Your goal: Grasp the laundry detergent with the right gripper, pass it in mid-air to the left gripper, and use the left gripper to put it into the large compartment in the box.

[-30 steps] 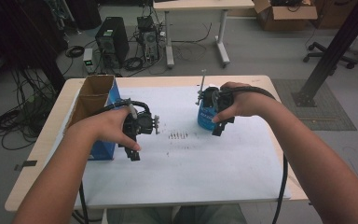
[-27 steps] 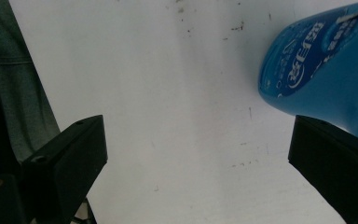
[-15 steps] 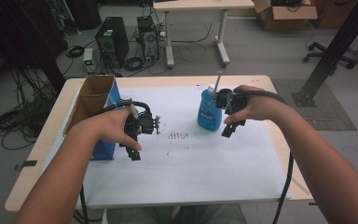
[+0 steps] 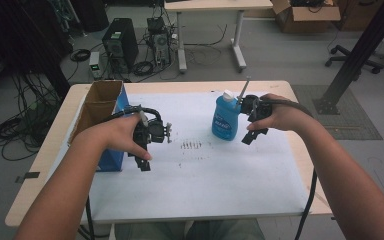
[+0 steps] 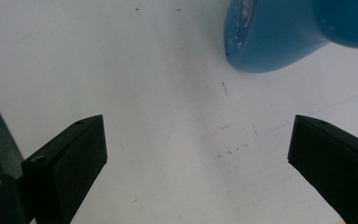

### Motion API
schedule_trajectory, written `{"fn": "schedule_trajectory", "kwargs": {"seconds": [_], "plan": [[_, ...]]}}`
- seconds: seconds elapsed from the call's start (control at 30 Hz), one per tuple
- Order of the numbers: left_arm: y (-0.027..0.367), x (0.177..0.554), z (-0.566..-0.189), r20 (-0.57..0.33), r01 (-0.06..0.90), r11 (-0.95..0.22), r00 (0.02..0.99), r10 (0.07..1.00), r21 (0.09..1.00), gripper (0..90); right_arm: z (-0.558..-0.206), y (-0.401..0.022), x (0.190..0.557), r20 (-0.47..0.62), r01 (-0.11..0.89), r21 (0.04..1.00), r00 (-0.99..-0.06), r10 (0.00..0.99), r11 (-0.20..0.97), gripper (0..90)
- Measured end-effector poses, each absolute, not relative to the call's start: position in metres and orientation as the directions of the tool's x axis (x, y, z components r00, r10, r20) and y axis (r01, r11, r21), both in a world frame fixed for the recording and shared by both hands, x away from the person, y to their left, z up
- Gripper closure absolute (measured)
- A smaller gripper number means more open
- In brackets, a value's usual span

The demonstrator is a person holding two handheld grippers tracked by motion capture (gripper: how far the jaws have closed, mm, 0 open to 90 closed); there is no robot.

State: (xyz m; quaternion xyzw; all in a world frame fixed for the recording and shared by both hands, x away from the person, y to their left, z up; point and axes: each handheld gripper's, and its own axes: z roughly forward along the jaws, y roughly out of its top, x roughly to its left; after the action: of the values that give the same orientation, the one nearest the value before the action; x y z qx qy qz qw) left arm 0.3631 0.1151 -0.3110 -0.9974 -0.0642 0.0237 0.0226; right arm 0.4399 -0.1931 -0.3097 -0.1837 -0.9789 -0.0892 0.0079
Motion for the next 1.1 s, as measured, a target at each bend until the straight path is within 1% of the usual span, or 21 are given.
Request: {"fn": "schedule_trajectory", "kwargs": {"seconds": [0.1, 0.13, 0.43, 0.47, 0.67, 0.7, 0.77, 0.83, 0.93, 0.97, 1.0, 1.1], "plan": [[0.115, 0.363, -0.312, -0.043, 0.124, -0.991, 0.991, 0.126, -0.047, 5.7, -0.317, -0.199, 0.446, 0.043, 0.385, 0.191, -0.922, 0.384, 0.903, 4.4], [0.114, 0.363, -0.312, -0.046, 0.126, -0.991, 0.991, 0.128, -0.048, 5.7, -0.321, -0.203, 0.449, 0.053, 0.399, 0.213, -0.916, 0.398, 0.892, 4.5], [0.114, 0.366, -0.313, -0.047, 0.122, -0.991, 0.991, 0.124, -0.047, 5.7, -0.329, -0.209, 0.457, 0.057, 0.444, 0.266, -0.893, 0.446, 0.856, 4.4], [0.114, 0.366, -0.313, -0.047, 0.121, -0.991, 0.991, 0.123, -0.051, 5.7, -0.331, -0.210, 0.457, 0.063, 0.446, 0.289, -0.892, 0.448, 0.847, 4.4], [0.113, 0.366, -0.313, -0.048, 0.116, -0.992, 0.992, 0.118, -0.048, 5.7, -0.338, -0.208, 0.459, 0.060, 0.453, 0.342, -0.885, 0.462, 0.823, 4.2], [0.113, 0.365, -0.314, -0.048, 0.114, -0.992, 0.992, 0.116, -0.047, 5.7, -0.340, -0.210, 0.461, 0.061, 0.464, 0.370, -0.876, 0.478, 0.805, 4.3], [0.113, 0.365, -0.313, -0.047, 0.113, -0.992, 0.992, 0.115, -0.047, 5.7, -0.340, -0.211, 0.462, 0.059, 0.471, 0.382, -0.871, 0.487, 0.795, 4.2], [0.114, 0.365, -0.313, -0.048, 0.115, -0.992, 0.992, 0.117, -0.045, 5.7, -0.343, -0.215, 0.464, 0.065, 0.475, 0.436, -0.864, 0.500, 0.764, 4.4], [0.115, 0.365, -0.313, -0.046, 0.115, -0.992, 0.992, 0.117, -0.048, 5.7, -0.346, -0.215, 0.464, 0.054, 0.473, 0.449, -0.861, 0.505, 0.758, 4.3], [0.116, 0.365, -0.313, -0.046, 0.117, -0.992, 0.992, 0.119, -0.045, 5.7, -0.348, -0.215, 0.464, 0.054, 0.469, 0.459, -0.863, 0.503, 0.755, 4.3], [0.116, 0.365, -0.313, -0.049, 0.116, -0.992, 0.992, 0.119, -0.047, 5.6, -0.350, -0.215, 0.464, 0.055, 0.460, 0.489, -0.864, 0.500, 0.741, 4.2], [0.117, 0.365, -0.314, -0.050, 0.116, -0.992, 0.992, 0.118, -0.048, 5.6, -0.354, -0.214, 0.465, 0.054, 0.461, 0.504, -0.861, 0.506, 0.730, 3.7]]}}
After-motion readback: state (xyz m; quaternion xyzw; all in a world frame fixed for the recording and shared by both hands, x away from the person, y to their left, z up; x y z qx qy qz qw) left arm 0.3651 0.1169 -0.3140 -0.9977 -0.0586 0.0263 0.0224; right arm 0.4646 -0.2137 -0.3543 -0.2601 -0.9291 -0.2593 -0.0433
